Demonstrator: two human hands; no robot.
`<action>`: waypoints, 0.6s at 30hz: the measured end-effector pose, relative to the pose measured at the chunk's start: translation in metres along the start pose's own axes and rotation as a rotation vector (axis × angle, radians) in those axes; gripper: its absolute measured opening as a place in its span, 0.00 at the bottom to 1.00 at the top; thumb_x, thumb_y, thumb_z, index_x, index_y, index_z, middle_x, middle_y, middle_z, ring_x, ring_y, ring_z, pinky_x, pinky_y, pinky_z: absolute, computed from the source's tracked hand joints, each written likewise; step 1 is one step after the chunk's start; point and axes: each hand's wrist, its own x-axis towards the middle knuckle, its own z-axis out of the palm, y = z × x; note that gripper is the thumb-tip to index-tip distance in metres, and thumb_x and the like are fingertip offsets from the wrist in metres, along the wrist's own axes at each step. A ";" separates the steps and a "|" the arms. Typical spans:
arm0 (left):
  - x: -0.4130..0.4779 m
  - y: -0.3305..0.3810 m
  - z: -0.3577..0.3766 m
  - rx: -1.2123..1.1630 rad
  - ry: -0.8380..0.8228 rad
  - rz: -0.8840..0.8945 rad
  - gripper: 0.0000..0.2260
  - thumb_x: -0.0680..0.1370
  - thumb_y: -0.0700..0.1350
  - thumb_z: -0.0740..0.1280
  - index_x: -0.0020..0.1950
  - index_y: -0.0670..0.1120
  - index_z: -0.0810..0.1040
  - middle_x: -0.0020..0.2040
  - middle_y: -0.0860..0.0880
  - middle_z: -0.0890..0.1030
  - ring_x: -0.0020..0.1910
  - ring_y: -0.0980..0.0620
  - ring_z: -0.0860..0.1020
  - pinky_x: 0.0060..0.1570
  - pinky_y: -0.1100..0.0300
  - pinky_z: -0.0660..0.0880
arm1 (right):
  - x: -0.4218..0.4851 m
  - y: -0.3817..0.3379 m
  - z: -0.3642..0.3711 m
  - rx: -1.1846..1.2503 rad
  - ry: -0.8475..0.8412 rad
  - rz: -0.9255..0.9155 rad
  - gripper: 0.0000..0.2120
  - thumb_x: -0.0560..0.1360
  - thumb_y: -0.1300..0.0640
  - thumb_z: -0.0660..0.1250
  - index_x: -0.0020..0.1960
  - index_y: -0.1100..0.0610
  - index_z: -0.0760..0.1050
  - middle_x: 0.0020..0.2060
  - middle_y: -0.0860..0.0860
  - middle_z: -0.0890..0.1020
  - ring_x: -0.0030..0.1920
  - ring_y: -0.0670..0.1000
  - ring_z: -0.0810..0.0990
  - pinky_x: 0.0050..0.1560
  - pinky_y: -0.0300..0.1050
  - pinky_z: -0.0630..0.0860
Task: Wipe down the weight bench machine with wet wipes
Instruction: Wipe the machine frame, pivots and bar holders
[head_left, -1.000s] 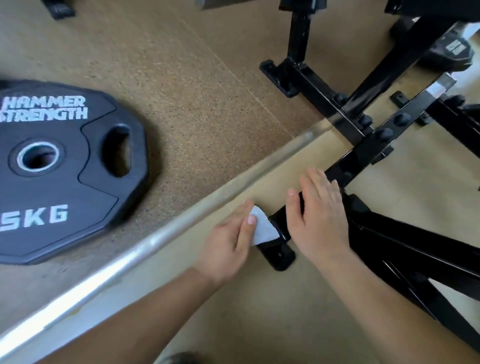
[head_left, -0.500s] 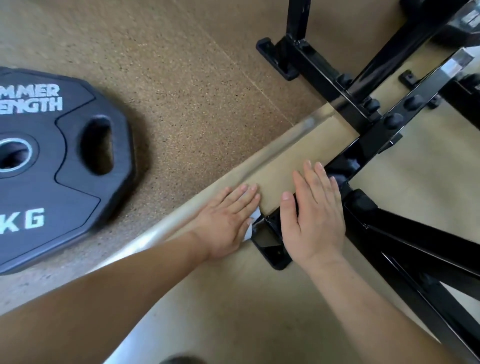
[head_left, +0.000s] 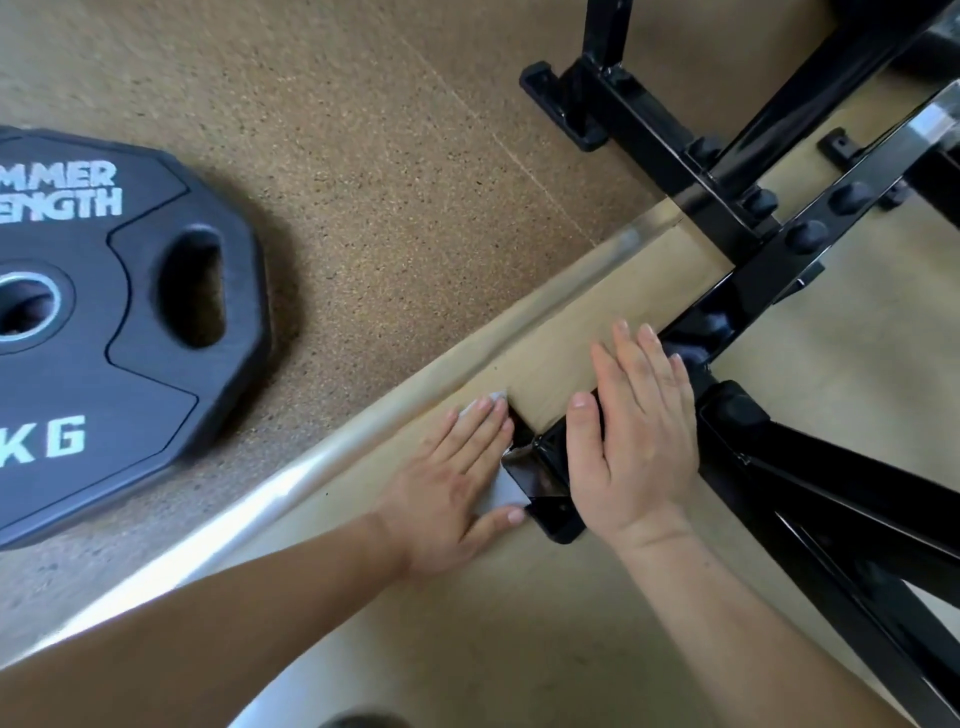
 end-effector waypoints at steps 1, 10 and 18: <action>-0.001 -0.003 0.002 0.034 0.031 0.034 0.40 0.83 0.69 0.50 0.84 0.42 0.52 0.84 0.44 0.49 0.84 0.47 0.43 0.80 0.44 0.48 | 0.000 0.000 0.000 -0.002 0.006 -0.002 0.27 0.82 0.49 0.53 0.74 0.62 0.74 0.77 0.58 0.71 0.80 0.59 0.63 0.79 0.62 0.57; 0.036 -0.012 -0.012 0.004 -0.110 0.080 0.48 0.77 0.74 0.56 0.85 0.44 0.44 0.84 0.46 0.41 0.83 0.51 0.36 0.82 0.46 0.44 | 0.003 0.001 -0.006 -0.021 -0.168 0.015 0.32 0.84 0.43 0.45 0.80 0.61 0.65 0.81 0.56 0.62 0.83 0.53 0.53 0.83 0.56 0.46; -0.056 0.042 0.020 -0.436 0.193 -0.102 0.26 0.82 0.41 0.61 0.81 0.44 0.64 0.83 0.50 0.60 0.81 0.57 0.58 0.77 0.53 0.63 | -0.076 0.001 -0.038 0.363 0.056 0.105 0.22 0.83 0.53 0.59 0.75 0.61 0.72 0.74 0.53 0.72 0.75 0.52 0.70 0.74 0.49 0.68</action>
